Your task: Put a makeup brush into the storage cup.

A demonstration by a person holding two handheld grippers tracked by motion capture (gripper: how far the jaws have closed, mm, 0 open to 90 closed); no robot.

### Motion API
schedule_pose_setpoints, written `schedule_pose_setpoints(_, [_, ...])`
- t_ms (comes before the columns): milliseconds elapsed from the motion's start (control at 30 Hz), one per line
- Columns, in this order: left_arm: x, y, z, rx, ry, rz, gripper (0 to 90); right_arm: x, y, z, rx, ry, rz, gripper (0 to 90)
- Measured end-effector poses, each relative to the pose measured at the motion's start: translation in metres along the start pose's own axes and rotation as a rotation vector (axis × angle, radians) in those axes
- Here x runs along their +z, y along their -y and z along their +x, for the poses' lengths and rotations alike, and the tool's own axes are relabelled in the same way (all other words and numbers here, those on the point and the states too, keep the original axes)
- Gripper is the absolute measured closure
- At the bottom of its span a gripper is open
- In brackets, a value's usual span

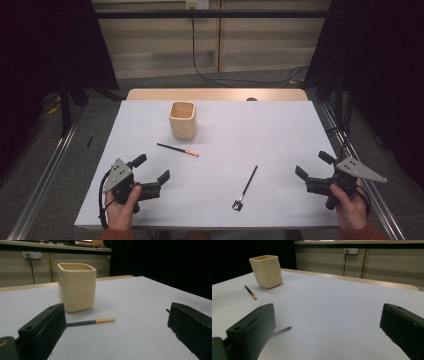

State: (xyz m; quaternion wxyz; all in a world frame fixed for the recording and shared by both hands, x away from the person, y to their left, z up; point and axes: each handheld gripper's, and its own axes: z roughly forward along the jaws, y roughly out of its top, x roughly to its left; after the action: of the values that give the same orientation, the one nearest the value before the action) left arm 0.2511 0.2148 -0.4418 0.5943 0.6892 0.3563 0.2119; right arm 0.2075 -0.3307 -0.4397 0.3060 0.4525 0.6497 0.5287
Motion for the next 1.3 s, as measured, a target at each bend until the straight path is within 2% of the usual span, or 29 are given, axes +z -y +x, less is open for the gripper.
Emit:
schedule_pose_setpoints(133, [0.003,0.0,0.001,0.004,0.01,0.008,1.8,0.001,0.001,-0.002,0.004,-0.003,0.006,0.0])
schedule_pose_setpoints(167, [0.005,0.001,0.001,-0.006,0.026,0.024,2.0,0.001,0.001,-0.001,0.006,-0.008,0.008,0.0])
schedule_pose_setpoints(267, [0.007,0.002,0.001,0.002,0.03,0.052,2.1,0.003,0.001,0.0,0.001,-0.016,0.012,0.0])
schedule_pose_setpoints(400, [0.008,0.001,0.0,-0.003,0.031,0.049,2.0,0.003,0.002,0.0,-0.001,-0.024,0.011,0.0])
schedule_pose_setpoints(500, [0.008,-0.001,-0.001,-0.023,0.05,0.035,2.1,0.001,0.001,0.001,0.002,-0.037,0.006,0.0])
schedule_pose_setpoints(600, [0.008,-0.006,-0.006,0.0,0.053,0.02,2.1,-0.001,-0.001,0.004,-0.004,-0.052,-0.015,0.0])
schedule_pose_setpoints(733, [0.006,-0.014,-0.008,0.019,0.056,0.007,2.0,-0.002,0.0,0.008,-0.023,-0.073,-0.008,0.0])
schedule_pose_setpoints(800, [0.006,-0.018,-0.006,0.006,0.065,-0.001,2.0,0.001,0.0,0.01,-0.03,-0.084,-0.003,0.0])
schedule_pose_setpoints(900, [0.009,-0.026,-0.004,0.027,0.062,0.003,2.0,0.007,0.002,0.012,-0.013,-0.116,0.029,0.1])
schedule_pose_setpoints(1033, [0.014,-0.032,-0.002,0.05,0.071,0.013,1.9,0.007,0.002,0.014,-0.046,-0.12,0.029,0.0])
schedule_pose_setpoints(1133, [0.019,-0.036,0.001,0.064,0.077,0.024,1.9,0.008,0.001,0.014,-0.045,-0.127,0.03,0.0])
schedule_pose_setpoints(1300, [0.022,-0.042,0.002,0.065,0.08,0.027,1.6,0.008,0.001,0.014,-0.047,-0.134,0.025,0.0])
